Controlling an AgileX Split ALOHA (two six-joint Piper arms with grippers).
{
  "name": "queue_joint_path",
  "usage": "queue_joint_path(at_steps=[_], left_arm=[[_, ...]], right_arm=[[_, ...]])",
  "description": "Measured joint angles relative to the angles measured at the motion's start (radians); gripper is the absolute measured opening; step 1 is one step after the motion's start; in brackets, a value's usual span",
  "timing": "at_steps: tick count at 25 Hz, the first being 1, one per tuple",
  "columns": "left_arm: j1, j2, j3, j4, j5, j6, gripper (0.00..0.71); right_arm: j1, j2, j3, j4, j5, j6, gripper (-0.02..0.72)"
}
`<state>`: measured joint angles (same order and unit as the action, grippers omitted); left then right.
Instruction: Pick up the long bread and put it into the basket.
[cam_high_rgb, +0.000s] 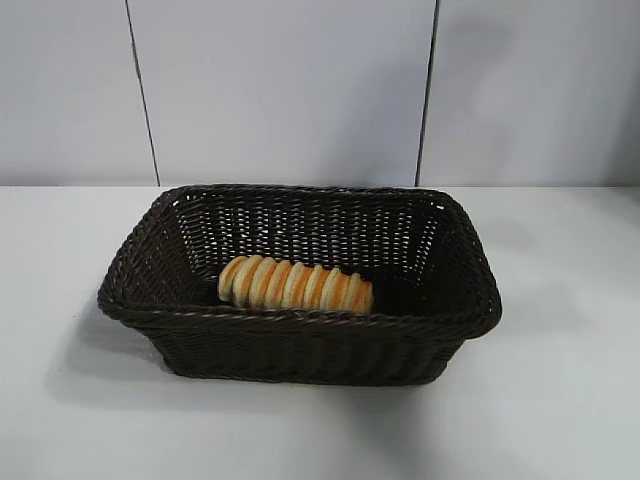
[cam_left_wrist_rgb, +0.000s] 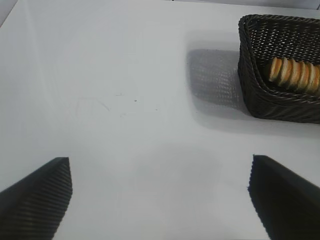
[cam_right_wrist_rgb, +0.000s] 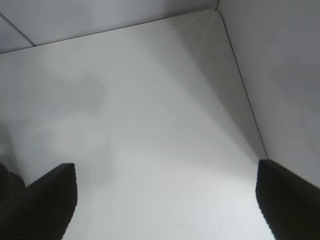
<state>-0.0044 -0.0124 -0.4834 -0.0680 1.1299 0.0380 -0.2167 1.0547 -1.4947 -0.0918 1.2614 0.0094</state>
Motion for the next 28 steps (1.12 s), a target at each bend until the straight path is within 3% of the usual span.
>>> queue_joint_path(at_steps=[4, 12, 19, 28], left_arm=[[0.000, 0.000, 0.000, 0.000, 0.000, 0.000, 0.694], [0.000, 0.000, 0.000, 0.000, 0.000, 0.000, 0.694], [0.000, 0.000, 0.000, 0.000, 0.000, 0.000, 0.694], [0.000, 0.000, 0.000, 0.000, 0.000, 0.000, 0.694]], right_arm=[[0.000, -0.184, 0.117, -0.012, -0.004, 0.000, 0.695], [0.012, -0.607, 0.424, -0.030, -0.133, -0.002, 0.695], [0.109, -0.813, 0.573, -0.034, -0.075, 0.044, 0.695], [0.162, -1.032, 0.772, -0.034, -0.074, 0.075, 0.695]])
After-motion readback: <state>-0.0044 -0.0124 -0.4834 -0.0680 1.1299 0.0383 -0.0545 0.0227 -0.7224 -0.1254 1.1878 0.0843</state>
